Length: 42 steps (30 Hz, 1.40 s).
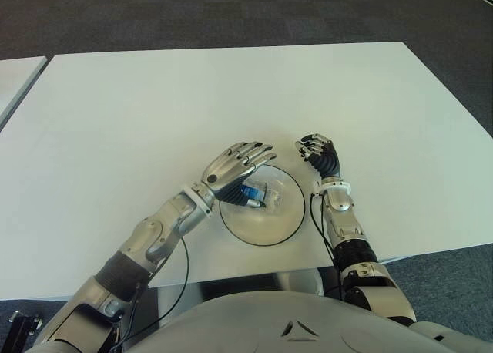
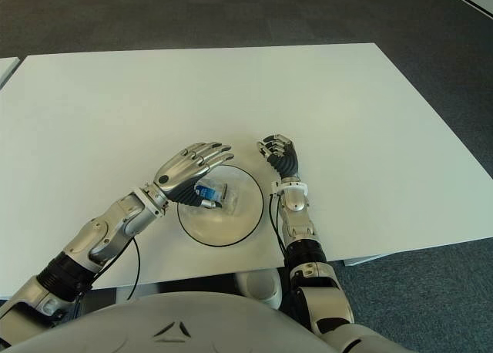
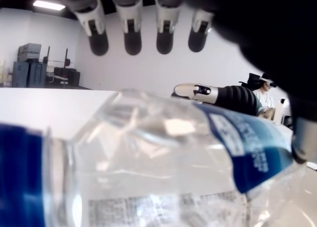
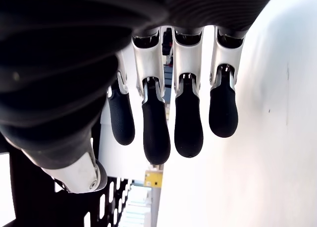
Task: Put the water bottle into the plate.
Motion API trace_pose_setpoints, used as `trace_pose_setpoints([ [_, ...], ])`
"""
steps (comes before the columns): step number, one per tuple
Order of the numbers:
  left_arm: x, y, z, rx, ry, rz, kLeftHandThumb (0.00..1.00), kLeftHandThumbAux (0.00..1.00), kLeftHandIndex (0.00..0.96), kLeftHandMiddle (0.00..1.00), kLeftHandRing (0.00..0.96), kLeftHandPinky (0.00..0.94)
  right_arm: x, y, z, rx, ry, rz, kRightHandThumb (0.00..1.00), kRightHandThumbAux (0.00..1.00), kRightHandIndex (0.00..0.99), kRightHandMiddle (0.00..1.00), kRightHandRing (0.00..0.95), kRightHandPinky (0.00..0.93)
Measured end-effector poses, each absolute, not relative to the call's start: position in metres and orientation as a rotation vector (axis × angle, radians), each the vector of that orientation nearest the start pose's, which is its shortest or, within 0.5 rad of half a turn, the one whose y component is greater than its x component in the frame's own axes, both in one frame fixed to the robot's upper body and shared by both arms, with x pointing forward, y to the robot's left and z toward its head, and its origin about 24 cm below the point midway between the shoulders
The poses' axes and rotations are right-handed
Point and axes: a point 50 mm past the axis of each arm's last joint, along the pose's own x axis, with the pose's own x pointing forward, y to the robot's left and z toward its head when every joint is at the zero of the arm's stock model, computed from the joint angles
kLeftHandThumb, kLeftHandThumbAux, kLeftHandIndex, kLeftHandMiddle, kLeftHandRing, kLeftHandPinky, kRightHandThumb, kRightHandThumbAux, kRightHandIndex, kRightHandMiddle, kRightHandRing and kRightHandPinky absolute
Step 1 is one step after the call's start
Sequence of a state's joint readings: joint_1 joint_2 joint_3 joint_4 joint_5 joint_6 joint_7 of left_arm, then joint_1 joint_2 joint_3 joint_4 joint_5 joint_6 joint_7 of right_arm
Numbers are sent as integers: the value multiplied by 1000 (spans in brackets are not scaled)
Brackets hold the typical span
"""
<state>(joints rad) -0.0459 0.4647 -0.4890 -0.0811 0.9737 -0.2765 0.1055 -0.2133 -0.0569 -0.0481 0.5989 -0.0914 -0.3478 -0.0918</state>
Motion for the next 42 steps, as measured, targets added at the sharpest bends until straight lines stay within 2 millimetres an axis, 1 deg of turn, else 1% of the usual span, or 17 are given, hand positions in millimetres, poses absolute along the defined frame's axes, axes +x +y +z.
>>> trace_pose_setpoints([
  [12, 220, 100, 52, 1303, -604, -516, 38, 406, 0, 0, 0, 0, 280, -163, -6, -139, 38, -60, 706, 729, 432, 607, 624, 642],
  [16, 219, 102, 53, 1281, -634, -466, 40, 403, 0, 0, 0, 0, 280, -163, -6, -139, 38, -60, 706, 729, 432, 607, 624, 643],
  [20, 220, 107, 55, 1240, -645, -403, 19, 405, 0, 0, 0, 0, 280, -163, -6, -139, 38, -61, 706, 729, 432, 606, 624, 641],
  [26, 222, 117, 60, 1084, -585, -313, 2, 404, 0, 0, 0, 0, 280, -163, -6, -139, 38, -61, 706, 729, 433, 606, 625, 645],
  [28, 222, 122, 60, 1005, -552, -279, 1, 406, 0, 0, 0, 0, 280, -163, -6, -139, 39, -61, 706, 729, 433, 606, 625, 647],
  [34, 225, 137, 55, 762, -484, -181, 0, 422, 0, 0, 0, 0, 280, -163, -6, -139, 40, -61, 706, 729, 433, 605, 626, 649],
  [37, 226, 145, 52, 648, -456, -124, 0, 446, 0, 0, 0, 0, 280, -163, -6, -139, 40, -60, 706, 729, 433, 604, 627, 649],
  [40, 230, 157, 47, 561, -418, -68, 0, 477, 0, 0, 0, 0, 280, -162, -6, -139, 39, -59, 706, 729, 433, 605, 627, 644],
  [42, 235, 170, 42, 522, -376, -17, 0, 497, 0, 0, 0, 0, 280, -162, -6, -139, 39, -59, 706, 729, 433, 604, 626, 643],
])
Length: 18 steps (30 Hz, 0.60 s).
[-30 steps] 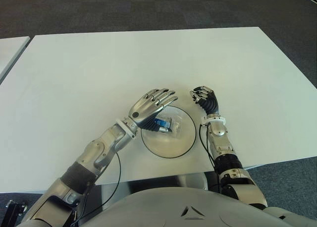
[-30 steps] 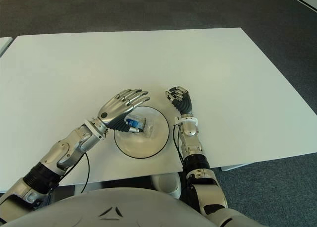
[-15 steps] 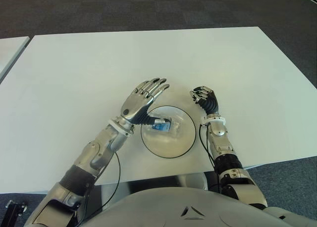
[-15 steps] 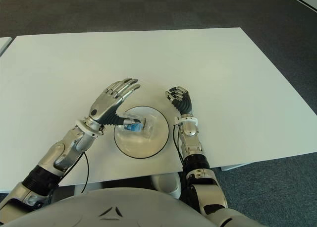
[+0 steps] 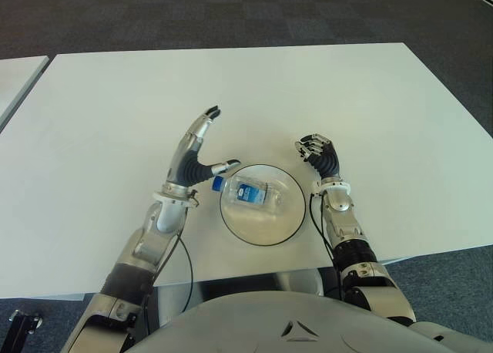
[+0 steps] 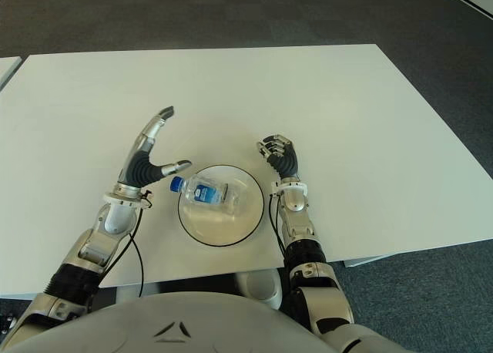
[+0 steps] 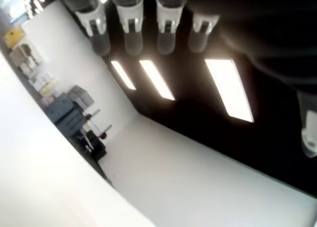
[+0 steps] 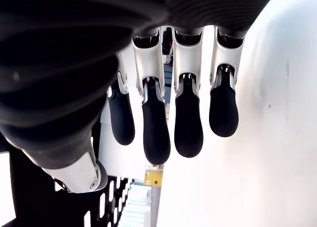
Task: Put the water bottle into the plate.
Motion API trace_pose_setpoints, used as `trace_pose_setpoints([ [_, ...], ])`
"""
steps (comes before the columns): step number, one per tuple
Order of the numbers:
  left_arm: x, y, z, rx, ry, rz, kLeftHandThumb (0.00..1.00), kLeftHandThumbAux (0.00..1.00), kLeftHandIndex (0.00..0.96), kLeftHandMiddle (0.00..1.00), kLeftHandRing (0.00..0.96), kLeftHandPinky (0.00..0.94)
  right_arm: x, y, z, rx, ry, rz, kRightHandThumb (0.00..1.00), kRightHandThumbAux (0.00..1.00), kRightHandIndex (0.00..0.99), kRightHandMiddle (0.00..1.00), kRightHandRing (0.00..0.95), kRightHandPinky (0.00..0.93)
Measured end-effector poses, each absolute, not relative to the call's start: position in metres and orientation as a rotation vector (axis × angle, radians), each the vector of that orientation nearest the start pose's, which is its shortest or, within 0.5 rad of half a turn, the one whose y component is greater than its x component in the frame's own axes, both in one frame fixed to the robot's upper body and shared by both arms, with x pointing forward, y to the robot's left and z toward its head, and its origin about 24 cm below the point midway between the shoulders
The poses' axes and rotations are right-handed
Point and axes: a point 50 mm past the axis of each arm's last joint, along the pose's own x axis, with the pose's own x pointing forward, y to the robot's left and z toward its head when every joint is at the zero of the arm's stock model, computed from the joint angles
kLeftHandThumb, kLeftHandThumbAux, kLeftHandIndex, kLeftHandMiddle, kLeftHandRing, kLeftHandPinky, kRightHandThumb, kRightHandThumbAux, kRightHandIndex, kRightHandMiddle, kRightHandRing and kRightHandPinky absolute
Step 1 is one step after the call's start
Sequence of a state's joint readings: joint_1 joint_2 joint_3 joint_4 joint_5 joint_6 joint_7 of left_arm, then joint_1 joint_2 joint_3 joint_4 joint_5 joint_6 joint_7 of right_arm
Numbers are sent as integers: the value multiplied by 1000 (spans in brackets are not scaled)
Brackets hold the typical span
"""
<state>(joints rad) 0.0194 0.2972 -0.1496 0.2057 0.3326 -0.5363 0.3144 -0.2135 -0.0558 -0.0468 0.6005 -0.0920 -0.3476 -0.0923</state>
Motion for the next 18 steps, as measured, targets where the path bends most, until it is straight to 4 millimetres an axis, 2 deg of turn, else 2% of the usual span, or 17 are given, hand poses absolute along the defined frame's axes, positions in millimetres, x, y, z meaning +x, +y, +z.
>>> trace_pose_setpoints([
  [5, 239, 197, 27, 439, -271, 125, 0, 593, 23, 21, 0, 9, 280, -163, -6, -140, 40, -59, 706, 729, 433, 602, 625, 645],
  [7, 238, 200, 23, 407, -251, 171, 0, 629, 65, 65, 39, 71, 280, -163, -7, -140, 41, -60, 706, 729, 433, 602, 625, 645],
  [12, 231, 200, 7, 323, -176, 275, 0, 687, 221, 243, 230, 271, 280, -163, -6, -141, 36, -60, 706, 729, 433, 603, 626, 648],
  [18, 229, 199, -3, 281, -106, 319, 0, 712, 303, 339, 332, 378, 280, -161, -5, -139, 38, -56, 706, 729, 433, 604, 628, 650],
])
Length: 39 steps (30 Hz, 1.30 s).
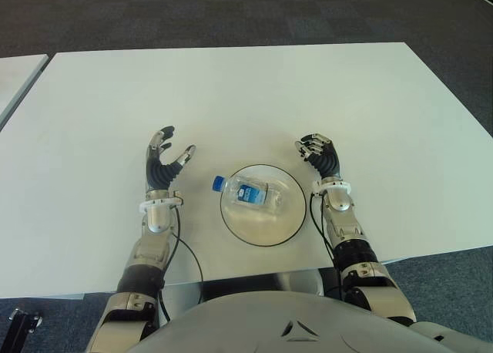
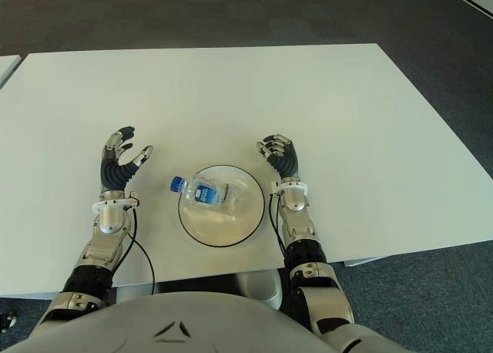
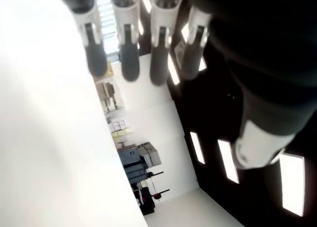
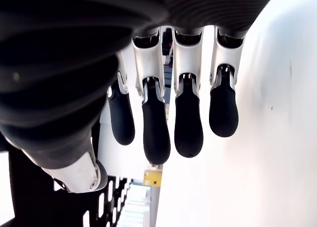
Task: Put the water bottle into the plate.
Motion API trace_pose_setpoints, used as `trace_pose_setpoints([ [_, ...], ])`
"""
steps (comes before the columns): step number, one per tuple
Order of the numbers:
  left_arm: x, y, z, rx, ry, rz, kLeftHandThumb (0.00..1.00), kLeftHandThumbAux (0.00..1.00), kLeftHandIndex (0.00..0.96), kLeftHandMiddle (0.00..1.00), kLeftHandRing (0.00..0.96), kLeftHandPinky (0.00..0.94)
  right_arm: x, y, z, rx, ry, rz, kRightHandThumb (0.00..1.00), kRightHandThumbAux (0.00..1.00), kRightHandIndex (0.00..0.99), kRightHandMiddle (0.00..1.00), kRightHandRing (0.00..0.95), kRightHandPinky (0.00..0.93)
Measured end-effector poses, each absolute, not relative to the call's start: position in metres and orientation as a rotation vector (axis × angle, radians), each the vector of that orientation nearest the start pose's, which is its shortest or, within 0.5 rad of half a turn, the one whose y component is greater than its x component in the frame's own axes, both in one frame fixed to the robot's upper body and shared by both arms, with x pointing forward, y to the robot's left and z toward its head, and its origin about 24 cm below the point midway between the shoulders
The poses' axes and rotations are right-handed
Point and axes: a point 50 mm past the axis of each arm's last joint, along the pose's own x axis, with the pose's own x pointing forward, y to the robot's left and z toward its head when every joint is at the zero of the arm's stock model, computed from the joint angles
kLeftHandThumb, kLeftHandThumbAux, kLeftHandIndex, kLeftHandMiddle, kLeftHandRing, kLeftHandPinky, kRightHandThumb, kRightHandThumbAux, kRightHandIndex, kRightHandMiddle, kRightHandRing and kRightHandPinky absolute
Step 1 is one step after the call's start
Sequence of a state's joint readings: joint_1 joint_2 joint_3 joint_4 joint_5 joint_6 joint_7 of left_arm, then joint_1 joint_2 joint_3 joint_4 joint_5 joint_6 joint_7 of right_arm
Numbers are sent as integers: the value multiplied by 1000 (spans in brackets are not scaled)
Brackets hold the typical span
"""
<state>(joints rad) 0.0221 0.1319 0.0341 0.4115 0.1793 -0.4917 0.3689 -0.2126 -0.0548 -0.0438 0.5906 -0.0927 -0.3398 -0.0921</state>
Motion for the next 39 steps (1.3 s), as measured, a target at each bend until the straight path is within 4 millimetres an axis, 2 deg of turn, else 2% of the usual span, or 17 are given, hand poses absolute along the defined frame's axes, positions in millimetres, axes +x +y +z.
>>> trace_pose_setpoints([
  [5, 231, 201, -8, 267, -69, 345, 0, 745, 345, 403, 392, 417, 280, -162, -6, -141, 43, -57, 706, 729, 433, 605, 629, 652],
  [11, 232, 203, -34, 260, 47, 349, 0, 784, 385, 456, 446, 460, 280, -162, -5, -143, 38, -57, 706, 729, 433, 603, 627, 649],
  [24, 247, 209, -39, 210, 64, 383, 11, 875, 448, 518, 506, 489, 281, -163, -5, -148, 43, -60, 706, 729, 433, 603, 626, 649],
  [28, 247, 209, -39, 197, 53, 379, 108, 899, 471, 542, 529, 518, 281, -163, -5, -148, 43, -61, 706, 729, 433, 602, 625, 647],
  [29, 246, 209, -39, 193, 50, 377, 319, 834, 456, 553, 540, 530, 281, -163, -5, -148, 43, -61, 706, 729, 433, 602, 626, 650],
  [32, 246, 208, -38, 178, 35, 363, 574, 756, 439, 574, 560, 555, 281, -163, -5, -148, 43, -60, 706, 729, 433, 603, 627, 651],
  [34, 246, 207, -36, 171, 23, 354, 635, 737, 435, 584, 570, 569, 281, -162, -5, -148, 43, -59, 706, 729, 433, 603, 627, 650],
  [37, 246, 206, -35, 161, 10, 341, 681, 723, 433, 621, 611, 613, 280, -162, -5, -147, 43, -59, 705, 729, 433, 607, 630, 653],
  [39, 245, 206, -34, 156, 5, 331, 692, 719, 433, 629, 619, 609, 280, -162, -5, -146, 44, -58, 705, 729, 433, 608, 628, 651],
])
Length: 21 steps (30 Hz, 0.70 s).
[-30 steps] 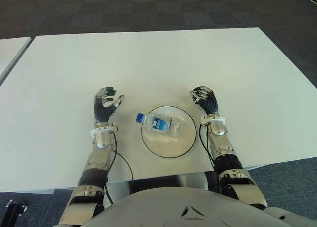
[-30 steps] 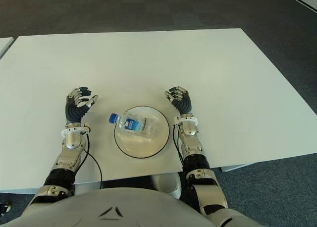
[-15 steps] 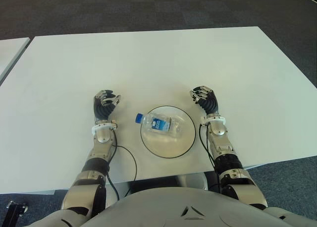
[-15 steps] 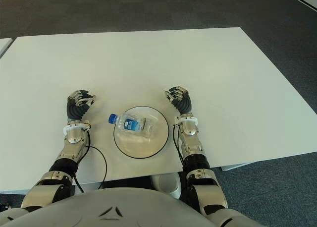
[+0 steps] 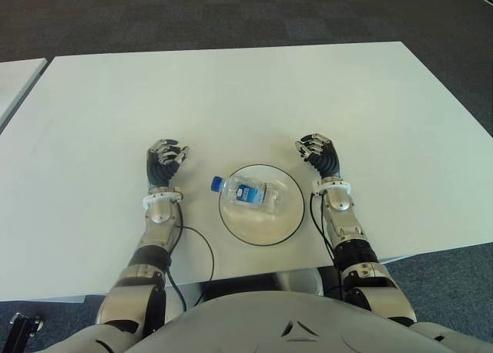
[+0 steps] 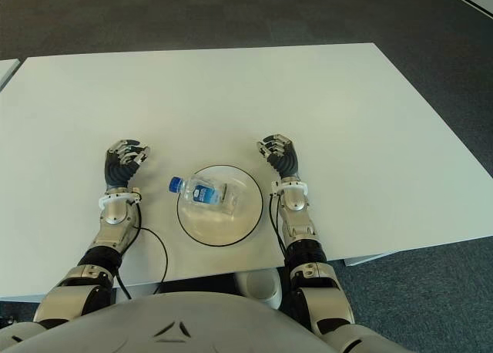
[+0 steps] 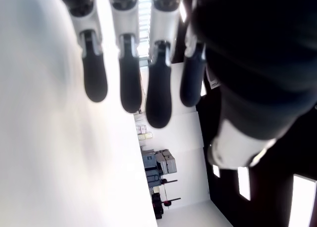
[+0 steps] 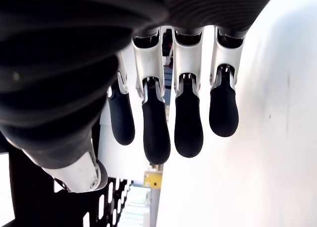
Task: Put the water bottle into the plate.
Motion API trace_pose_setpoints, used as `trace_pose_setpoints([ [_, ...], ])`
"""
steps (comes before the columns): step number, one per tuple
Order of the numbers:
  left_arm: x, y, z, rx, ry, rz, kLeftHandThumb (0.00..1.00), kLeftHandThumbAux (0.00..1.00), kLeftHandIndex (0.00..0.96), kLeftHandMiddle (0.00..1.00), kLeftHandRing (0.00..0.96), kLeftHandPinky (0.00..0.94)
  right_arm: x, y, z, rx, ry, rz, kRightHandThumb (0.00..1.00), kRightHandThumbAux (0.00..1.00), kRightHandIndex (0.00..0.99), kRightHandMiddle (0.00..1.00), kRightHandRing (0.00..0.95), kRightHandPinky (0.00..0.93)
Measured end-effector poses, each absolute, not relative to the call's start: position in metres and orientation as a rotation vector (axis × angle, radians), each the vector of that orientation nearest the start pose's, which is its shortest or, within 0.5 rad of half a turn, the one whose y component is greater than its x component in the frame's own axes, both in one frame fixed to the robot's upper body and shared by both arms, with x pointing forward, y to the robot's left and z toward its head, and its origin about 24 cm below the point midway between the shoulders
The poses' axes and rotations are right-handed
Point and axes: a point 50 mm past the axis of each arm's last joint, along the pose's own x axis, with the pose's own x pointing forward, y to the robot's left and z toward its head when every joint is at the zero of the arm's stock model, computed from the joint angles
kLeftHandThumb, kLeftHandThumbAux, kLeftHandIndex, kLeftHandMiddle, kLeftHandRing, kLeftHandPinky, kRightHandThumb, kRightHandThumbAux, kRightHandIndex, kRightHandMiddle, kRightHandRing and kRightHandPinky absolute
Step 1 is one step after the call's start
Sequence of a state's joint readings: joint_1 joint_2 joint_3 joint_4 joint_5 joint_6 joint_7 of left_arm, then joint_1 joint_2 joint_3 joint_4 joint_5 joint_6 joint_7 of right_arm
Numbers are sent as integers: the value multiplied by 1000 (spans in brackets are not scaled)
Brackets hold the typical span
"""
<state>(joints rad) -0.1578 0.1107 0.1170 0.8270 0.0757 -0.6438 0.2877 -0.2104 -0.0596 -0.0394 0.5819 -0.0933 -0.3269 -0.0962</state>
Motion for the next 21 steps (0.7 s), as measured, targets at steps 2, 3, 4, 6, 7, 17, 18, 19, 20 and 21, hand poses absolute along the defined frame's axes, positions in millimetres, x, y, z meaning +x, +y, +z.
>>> trace_pose_setpoints([
  [2, 244, 205, -35, 154, 6, 325, 699, 717, 433, 635, 626, 607, 280, -162, -5, -146, 44, -58, 705, 729, 433, 608, 627, 649],
  [3, 244, 205, -35, 152, 5, 322, 701, 716, 433, 636, 623, 600, 280, -162, -5, -146, 44, -58, 705, 729, 433, 608, 627, 648],
  [4, 244, 204, -35, 152, 5, 321, 702, 716, 433, 636, 622, 597, 280, -162, -5, -146, 44, -58, 705, 729, 433, 608, 627, 647],
  [6, 244, 204, -34, 151, 2, 320, 703, 716, 433, 636, 617, 587, 280, -162, -5, -145, 45, -58, 705, 729, 433, 607, 626, 645],
  [7, 243, 204, -34, 151, -1, 319, 704, 716, 433, 631, 612, 578, 280, -162, -6, -144, 46, -57, 705, 729, 433, 607, 626, 648],
  [17, 242, 200, -34, 159, 15, 265, 706, 714, 434, 613, 590, 563, 280, -161, -7, -143, 50, -56, 706, 729, 434, 610, 626, 644],
  [18, 242, 199, -34, 159, 16, 258, 706, 714, 434, 613, 590, 564, 280, -161, -7, -143, 50, -56, 706, 729, 434, 610, 626, 643],
  [19, 241, 199, -34, 159, 17, 250, 706, 714, 434, 614, 591, 566, 280, -160, -7, -142, 50, -56, 706, 729, 434, 610, 625, 643],
  [20, 241, 199, -34, 159, 18, 244, 706, 714, 434, 614, 591, 568, 280, -160, -7, -142, 50, -56, 706, 729, 433, 610, 625, 643],
  [21, 241, 199, -33, 159, 18, 239, 705, 714, 434, 615, 591, 569, 280, -160, -7, -141, 50, -56, 706, 729, 433, 610, 624, 644],
])
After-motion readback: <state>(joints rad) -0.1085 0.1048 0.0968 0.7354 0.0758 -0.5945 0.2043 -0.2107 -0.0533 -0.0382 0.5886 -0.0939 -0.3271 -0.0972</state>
